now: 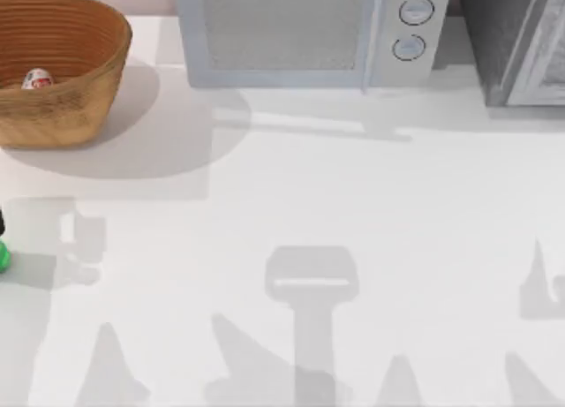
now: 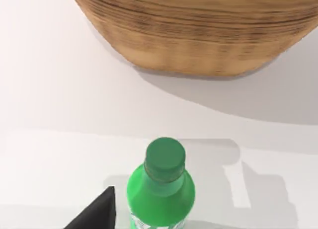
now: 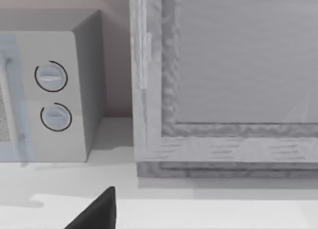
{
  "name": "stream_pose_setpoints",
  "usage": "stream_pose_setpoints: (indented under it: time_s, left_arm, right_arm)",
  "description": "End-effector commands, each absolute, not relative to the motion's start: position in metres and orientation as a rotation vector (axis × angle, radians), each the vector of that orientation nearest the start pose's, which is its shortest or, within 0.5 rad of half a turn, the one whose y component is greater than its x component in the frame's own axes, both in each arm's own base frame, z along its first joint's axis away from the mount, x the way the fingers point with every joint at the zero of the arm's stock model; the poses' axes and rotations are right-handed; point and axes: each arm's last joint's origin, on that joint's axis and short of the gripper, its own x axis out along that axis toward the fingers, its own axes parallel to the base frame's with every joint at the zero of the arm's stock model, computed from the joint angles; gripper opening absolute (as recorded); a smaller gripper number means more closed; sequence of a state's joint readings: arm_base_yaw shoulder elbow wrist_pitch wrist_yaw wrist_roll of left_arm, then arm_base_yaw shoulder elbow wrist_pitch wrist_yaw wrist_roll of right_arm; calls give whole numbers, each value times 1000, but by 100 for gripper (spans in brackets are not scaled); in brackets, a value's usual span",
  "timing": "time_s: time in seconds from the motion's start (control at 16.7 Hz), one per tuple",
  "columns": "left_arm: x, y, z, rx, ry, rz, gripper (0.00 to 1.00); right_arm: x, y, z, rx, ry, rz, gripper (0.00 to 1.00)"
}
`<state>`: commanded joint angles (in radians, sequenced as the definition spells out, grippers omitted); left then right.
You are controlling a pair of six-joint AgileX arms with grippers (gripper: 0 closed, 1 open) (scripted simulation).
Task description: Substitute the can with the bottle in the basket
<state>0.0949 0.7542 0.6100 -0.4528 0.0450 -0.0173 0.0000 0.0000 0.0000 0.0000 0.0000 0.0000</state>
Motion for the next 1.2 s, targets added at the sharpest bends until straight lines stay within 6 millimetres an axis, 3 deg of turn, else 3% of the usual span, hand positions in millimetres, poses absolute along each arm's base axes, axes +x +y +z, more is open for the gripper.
stream_pose_setpoints:
  time_s: [0.36,0.48,0.6,0.72,0.9,1.02,1.2]
  left_arm:
    - [272,37,341,-89,720,32,100]
    - [314,46,359,-92,753,14,100]
    - [357,55,362,-97,804,-9,100]
    - [398,64,351,-104,876,-36,100]
    - [451,72,308,-124,1025,-83,100]
    - [476,75,270,-142,1135,-115,100]
    - [498,75,218,-170,1282,-155,100]
  right_arm:
    - [106,-1,160,0,0,0,100]
    - [106,-1,160,0,0,0,100]
    - [106,-1,160,0,0,0,100]
    - [106,-1,160,0,0,0,100]
    - [106,-1,160,0,0,0,100]
    - [106,-1,160,0,0,0,100]
    - [106,-1,160,0,0,0,100]
